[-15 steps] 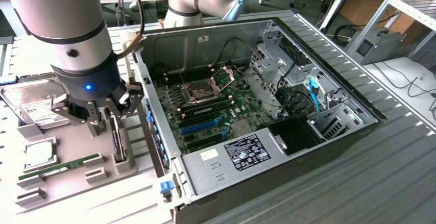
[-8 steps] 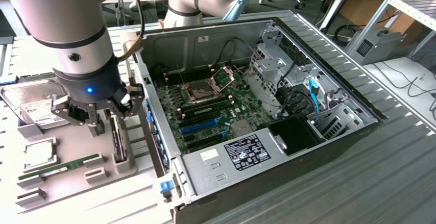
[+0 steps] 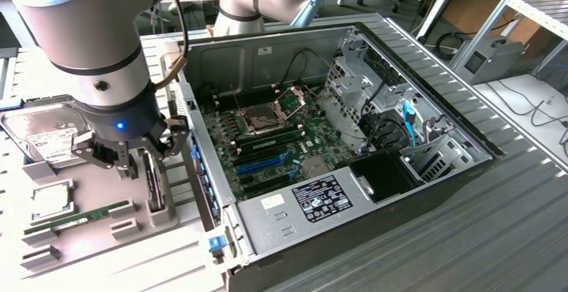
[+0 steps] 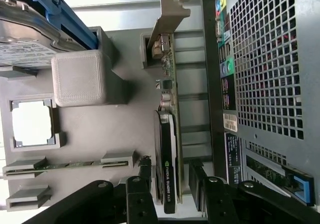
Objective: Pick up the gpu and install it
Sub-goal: 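Pick up the gpu and move the gpu toward the slot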
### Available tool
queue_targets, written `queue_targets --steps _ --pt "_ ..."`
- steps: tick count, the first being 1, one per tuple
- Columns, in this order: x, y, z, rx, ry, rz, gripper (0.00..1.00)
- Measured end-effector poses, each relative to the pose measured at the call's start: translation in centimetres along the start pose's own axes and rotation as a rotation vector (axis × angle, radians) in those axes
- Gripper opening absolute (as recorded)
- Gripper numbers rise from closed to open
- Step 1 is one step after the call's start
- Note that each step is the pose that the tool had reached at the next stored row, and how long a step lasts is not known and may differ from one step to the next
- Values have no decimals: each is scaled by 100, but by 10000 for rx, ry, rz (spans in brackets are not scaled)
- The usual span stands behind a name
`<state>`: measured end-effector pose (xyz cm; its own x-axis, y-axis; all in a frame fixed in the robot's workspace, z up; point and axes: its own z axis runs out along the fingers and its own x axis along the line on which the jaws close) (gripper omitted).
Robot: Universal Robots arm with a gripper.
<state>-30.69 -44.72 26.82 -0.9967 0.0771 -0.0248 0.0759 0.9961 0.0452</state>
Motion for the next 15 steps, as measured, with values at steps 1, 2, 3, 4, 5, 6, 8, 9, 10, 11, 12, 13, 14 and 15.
queue_targets --steps 1,2,3,4,5,6,8,9,10,11,12,13,14,15 --pt "0 0 9 -1 0 0 44" --pt "0 -1 19 0 0 0 44" --pt "1 -1 27 0 0 0 44" --pt "1 -2 35 0 0 0 44" --pt "1 -2 44 0 0 0 44" --pt "1 -3 57 0 -1 0 44" --pt "2 -4 84 -1 -1 0 44" --pt "2 -5 99 0 0 0 44" --pt "3 -5 109 -1 -1 0 44" --pt "3 -6 120 -1 -1 0 44" --pt "3 -6 131 -1 0 0 44" --pt "3 -6 144 -1 -1 0 44" --pt "4 -7 154 -1 -1 0 44" --pt "4 -7 163 -1 -1 0 44"
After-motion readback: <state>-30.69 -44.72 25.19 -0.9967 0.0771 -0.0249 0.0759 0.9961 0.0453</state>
